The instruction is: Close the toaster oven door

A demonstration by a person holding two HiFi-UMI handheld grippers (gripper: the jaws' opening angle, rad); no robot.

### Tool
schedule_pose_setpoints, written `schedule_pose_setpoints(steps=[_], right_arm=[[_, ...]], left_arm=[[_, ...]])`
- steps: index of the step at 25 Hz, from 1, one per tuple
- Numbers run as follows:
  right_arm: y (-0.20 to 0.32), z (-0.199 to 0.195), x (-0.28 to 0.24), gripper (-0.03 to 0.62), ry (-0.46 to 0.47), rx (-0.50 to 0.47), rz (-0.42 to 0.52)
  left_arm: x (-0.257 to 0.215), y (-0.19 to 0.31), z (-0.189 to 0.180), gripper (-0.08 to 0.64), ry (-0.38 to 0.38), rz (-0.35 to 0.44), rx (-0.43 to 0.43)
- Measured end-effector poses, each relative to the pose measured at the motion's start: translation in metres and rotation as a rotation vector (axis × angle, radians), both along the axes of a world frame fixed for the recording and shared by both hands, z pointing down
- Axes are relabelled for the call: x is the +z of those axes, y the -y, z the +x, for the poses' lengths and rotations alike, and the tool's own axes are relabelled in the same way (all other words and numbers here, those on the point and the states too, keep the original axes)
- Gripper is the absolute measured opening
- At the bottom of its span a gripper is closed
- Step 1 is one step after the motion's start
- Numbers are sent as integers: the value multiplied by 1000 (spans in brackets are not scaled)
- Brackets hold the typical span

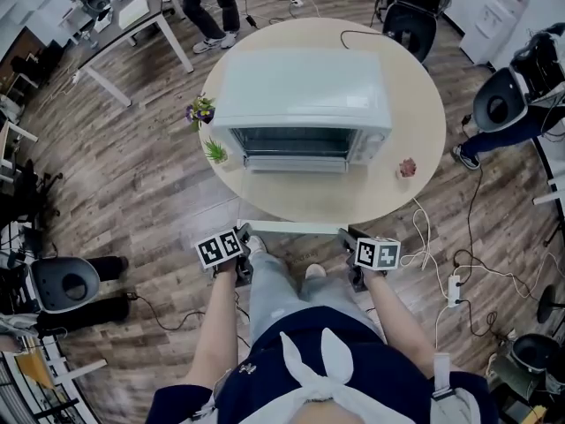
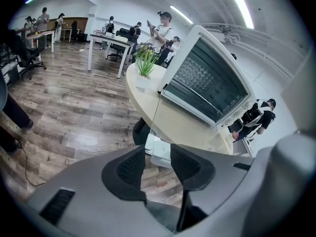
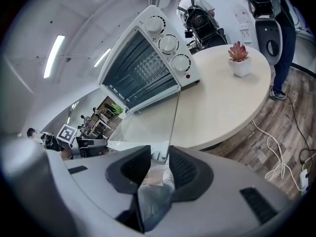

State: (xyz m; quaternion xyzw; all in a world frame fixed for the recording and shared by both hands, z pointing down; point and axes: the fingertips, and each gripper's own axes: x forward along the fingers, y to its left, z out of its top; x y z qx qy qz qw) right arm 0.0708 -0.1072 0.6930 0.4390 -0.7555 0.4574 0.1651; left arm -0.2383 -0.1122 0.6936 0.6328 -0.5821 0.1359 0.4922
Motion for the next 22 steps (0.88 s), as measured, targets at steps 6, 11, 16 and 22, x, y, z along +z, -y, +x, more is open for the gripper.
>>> schedule_pose_setpoints(steps=[6,11,16,22], right_arm=[[-1,0,-6,121,13,3,15],[-4,-3,-11,124,27,-2,19],[-2,-2,-18,124,14,4,36],[-2,-1,-21,126,-7,7,48]], left_arm=[[-8,-1,0,172,0,12,0],[-14,-2,-1,172,9,25,-9],[-18,-1,-1,172,8,35,-11],[-25,0,-1,172,13,54,-8]])
